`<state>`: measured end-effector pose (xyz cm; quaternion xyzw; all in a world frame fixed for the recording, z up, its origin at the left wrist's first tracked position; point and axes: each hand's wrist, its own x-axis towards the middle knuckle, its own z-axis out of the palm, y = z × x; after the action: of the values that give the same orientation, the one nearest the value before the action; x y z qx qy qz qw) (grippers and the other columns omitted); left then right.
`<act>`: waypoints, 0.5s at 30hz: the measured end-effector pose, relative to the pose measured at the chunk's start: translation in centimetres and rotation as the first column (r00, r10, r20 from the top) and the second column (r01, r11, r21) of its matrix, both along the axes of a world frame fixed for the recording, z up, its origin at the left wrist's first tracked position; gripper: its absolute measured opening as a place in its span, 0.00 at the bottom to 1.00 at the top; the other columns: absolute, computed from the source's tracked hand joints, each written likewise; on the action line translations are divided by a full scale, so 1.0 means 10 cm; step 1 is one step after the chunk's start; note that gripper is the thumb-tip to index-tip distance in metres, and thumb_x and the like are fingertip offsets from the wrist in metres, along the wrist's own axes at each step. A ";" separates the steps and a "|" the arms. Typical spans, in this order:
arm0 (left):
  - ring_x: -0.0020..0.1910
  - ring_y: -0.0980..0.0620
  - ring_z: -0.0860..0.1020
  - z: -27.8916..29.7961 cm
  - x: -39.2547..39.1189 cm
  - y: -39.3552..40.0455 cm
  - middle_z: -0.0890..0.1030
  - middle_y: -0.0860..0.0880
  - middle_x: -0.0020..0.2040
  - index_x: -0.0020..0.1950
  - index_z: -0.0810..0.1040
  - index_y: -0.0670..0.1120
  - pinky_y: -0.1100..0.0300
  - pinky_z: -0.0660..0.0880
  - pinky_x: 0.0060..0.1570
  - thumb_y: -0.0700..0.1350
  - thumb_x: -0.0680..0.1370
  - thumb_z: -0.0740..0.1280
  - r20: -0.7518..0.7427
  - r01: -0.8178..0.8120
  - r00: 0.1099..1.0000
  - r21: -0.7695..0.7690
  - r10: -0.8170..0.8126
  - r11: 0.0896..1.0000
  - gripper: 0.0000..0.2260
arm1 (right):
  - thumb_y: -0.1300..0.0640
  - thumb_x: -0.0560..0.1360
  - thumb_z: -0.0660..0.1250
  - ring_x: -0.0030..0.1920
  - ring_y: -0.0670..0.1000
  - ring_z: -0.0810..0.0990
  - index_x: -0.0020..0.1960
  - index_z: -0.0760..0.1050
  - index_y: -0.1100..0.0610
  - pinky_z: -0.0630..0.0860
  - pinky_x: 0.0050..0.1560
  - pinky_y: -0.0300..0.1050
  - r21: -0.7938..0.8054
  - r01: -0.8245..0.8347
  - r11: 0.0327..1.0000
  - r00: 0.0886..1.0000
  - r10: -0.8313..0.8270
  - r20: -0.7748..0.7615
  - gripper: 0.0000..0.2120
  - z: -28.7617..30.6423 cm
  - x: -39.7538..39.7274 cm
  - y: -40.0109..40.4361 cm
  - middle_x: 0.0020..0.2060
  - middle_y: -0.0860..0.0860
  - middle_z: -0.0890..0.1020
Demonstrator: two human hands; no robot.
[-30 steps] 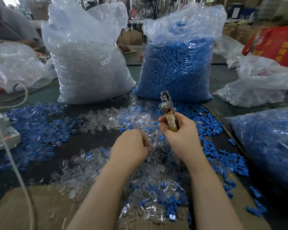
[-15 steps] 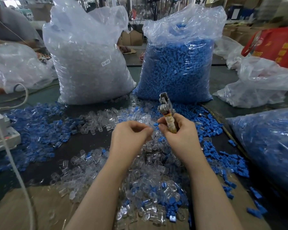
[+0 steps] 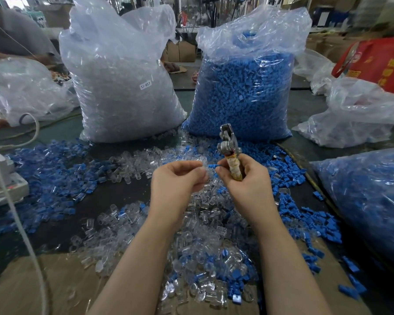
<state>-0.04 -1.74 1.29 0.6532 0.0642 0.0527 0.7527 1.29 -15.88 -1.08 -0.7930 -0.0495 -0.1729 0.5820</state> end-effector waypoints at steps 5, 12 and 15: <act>0.38 0.51 0.85 0.02 -0.01 -0.05 0.86 0.45 0.37 0.45 0.83 0.41 0.65 0.80 0.38 0.34 0.73 0.74 0.013 -0.044 0.999 0.027 0.044 0.999 0.03 | 0.51 0.75 0.72 0.32 0.43 0.75 0.42 0.76 0.51 0.73 0.35 0.46 -0.076 0.032 0.997 0.999 -0.032 0.002 0.07 0.00 -0.02 0.00 0.32 0.44 0.79; 0.37 0.56 0.84 0.02 -0.02 -0.09 0.85 0.53 0.36 0.42 0.86 0.48 0.60 0.81 0.43 0.38 0.71 0.77 0.125 -0.143 0.986 0.258 0.114 0.955 0.05 | 0.48 0.75 0.71 0.29 0.43 0.72 0.39 0.73 0.50 0.66 0.28 0.41 -0.122 0.079 0.989 0.997 -0.081 -0.007 0.10 0.00 -0.02 0.02 0.32 0.41 0.78; 0.37 0.63 0.82 0.02 -0.04 -0.11 0.84 0.58 0.35 0.42 0.86 0.52 0.68 0.79 0.40 0.40 0.70 0.77 0.200 -0.176 0.974 0.378 0.105 0.909 0.06 | 0.50 0.75 0.72 0.28 0.44 0.69 0.36 0.71 0.49 0.64 0.31 0.44 -0.123 0.094 0.988 0.995 -0.098 -0.026 0.13 -0.01 -0.01 0.04 0.27 0.43 0.75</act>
<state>-0.41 -2.88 1.51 0.7774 0.0329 0.1757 0.6030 1.16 -15.46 -1.22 -0.8312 -0.0122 -0.1846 0.5243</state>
